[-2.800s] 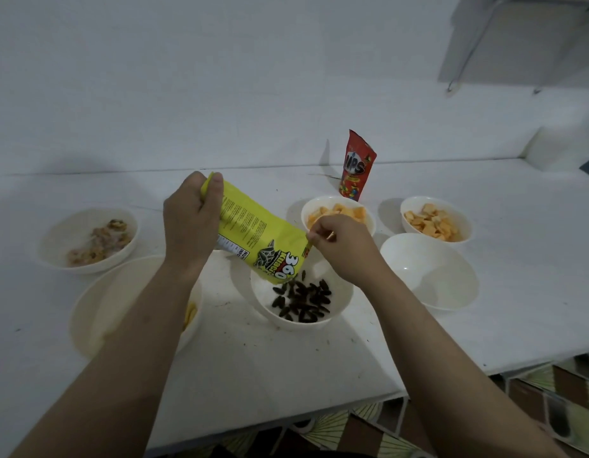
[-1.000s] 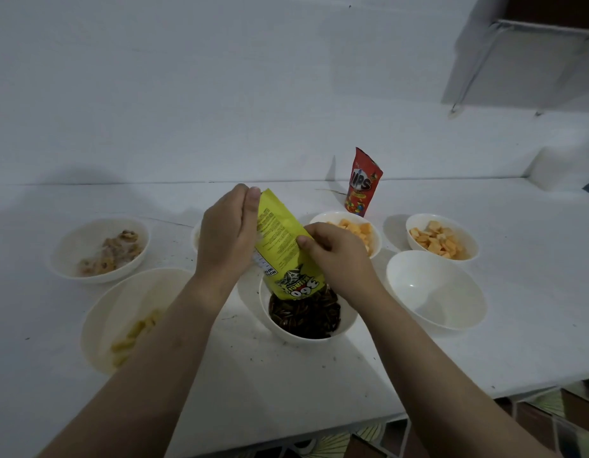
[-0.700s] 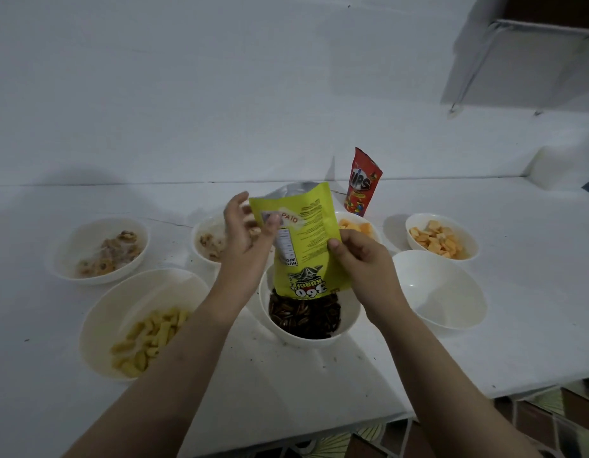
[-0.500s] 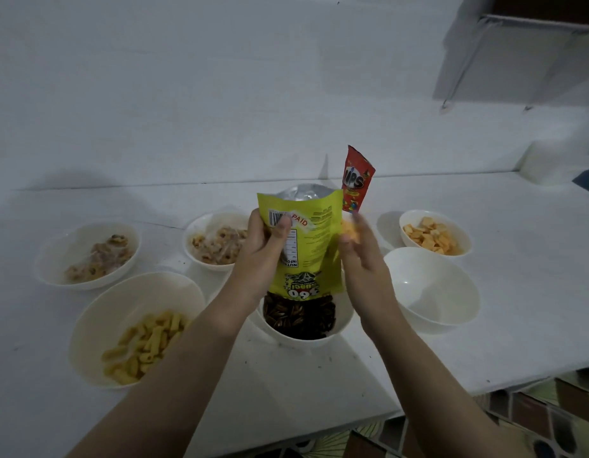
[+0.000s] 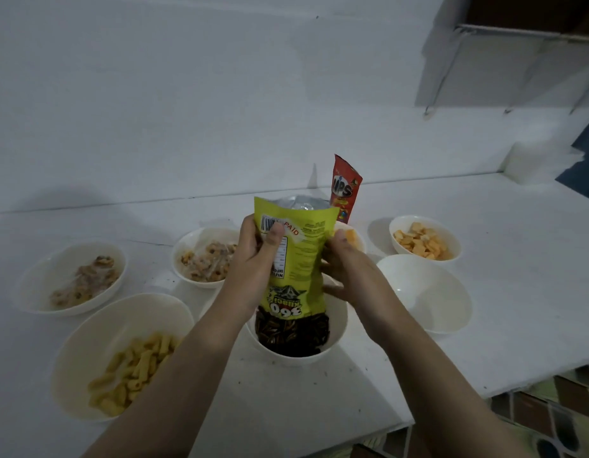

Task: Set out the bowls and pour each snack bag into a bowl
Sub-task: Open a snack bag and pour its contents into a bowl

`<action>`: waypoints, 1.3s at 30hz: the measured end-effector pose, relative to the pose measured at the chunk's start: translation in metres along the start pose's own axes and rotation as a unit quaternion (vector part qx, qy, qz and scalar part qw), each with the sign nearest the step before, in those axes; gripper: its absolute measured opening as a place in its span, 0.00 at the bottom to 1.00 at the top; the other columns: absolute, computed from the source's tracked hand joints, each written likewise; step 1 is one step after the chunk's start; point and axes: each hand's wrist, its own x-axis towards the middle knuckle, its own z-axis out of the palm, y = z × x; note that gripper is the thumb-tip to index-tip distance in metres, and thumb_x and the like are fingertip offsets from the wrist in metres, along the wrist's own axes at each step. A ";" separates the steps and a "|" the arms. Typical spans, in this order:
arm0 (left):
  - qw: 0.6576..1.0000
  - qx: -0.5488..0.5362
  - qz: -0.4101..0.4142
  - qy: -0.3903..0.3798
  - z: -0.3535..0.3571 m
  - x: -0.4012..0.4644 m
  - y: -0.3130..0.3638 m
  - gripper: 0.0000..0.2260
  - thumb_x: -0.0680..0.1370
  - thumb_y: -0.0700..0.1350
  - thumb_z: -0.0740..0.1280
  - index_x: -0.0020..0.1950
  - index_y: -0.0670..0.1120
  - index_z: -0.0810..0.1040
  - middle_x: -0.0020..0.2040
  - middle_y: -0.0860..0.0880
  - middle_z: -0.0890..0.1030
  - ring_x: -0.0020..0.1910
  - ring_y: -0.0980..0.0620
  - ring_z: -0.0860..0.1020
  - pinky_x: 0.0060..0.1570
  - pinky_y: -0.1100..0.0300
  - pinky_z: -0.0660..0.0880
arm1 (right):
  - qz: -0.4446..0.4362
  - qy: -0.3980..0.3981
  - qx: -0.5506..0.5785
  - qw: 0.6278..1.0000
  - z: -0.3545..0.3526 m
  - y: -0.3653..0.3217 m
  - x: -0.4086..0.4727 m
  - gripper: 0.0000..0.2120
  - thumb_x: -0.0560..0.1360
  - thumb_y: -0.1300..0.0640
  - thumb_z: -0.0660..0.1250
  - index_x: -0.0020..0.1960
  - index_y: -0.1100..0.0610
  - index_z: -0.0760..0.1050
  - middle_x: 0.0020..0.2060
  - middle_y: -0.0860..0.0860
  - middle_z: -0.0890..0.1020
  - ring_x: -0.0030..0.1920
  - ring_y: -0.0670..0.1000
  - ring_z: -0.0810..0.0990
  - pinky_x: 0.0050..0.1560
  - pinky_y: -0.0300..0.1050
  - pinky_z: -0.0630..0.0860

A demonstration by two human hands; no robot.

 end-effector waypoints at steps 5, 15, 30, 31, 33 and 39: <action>1.000 -0.014 -0.002 -0.004 0.000 0.002 -0.001 0.10 0.78 0.53 0.62 0.56 0.49 0.73 0.46 0.58 0.85 0.47 0.61 0.83 0.41 0.69 0.76 | -0.011 -0.025 -0.020 0.999 -0.004 -0.011 0.007 0.31 0.70 0.26 0.56 0.65 0.40 0.75 0.61 0.42 0.81 0.63 0.45 0.78 0.65 0.52 0.74; 0.998 -0.049 0.029 0.008 -0.006 0.005 0.000 0.12 0.73 0.53 0.67 0.53 0.48 0.77 0.42 0.53 0.83 0.44 0.56 0.82 0.42 0.63 0.78 | -0.100 0.051 0.046 0.993 0.003 -0.012 0.013 0.08 0.75 0.57 0.71 0.51 0.60 0.82 0.44 0.55 0.87 0.45 0.53 0.86 0.45 0.46 0.80; 0.999 0.012 0.035 -0.012 -0.006 -0.006 -0.022 0.10 0.74 0.45 0.70 0.55 0.48 0.81 0.49 0.53 0.86 0.49 0.51 0.85 0.44 0.59 0.81 | -0.153 0.104 0.071 0.980 -0.002 -0.017 0.011 0.04 0.74 0.61 0.71 0.44 0.55 0.84 0.41 0.54 0.87 0.43 0.54 0.86 0.44 0.49 0.83; 0.999 0.016 0.033 -0.012 -0.009 -0.006 -0.023 0.10 0.74 0.45 0.71 0.55 0.47 0.81 0.49 0.53 0.86 0.49 0.51 0.85 0.44 0.59 0.81 | -0.148 0.102 0.075 0.981 0.000 -0.016 0.010 0.04 0.74 0.61 0.71 0.44 0.55 0.84 0.41 0.54 0.87 0.43 0.54 0.86 0.44 0.50 0.83; 0.998 0.034 0.033 -0.034 -0.015 -0.005 -0.026 0.13 0.73 0.45 0.71 0.57 0.46 0.80 0.51 0.51 0.86 0.50 0.50 0.84 0.46 0.58 0.81 | -0.146 0.107 0.107 0.978 0.003 -0.017 0.009 0.04 0.75 0.62 0.71 0.46 0.57 0.84 0.42 0.55 0.87 0.44 0.55 0.86 0.45 0.50 0.83; 0.991 0.085 -0.033 -0.102 -0.027 -0.008 -0.041 0.14 0.75 0.38 0.71 0.60 0.46 0.80 0.55 0.53 0.85 0.57 0.53 0.82 0.59 0.50 0.78 | -0.160 0.119 0.135 0.971 -0.002 -0.024 0.013 0.05 0.75 0.63 0.70 0.49 0.62 0.83 0.43 0.56 0.87 0.43 0.53 0.85 0.44 0.46 0.82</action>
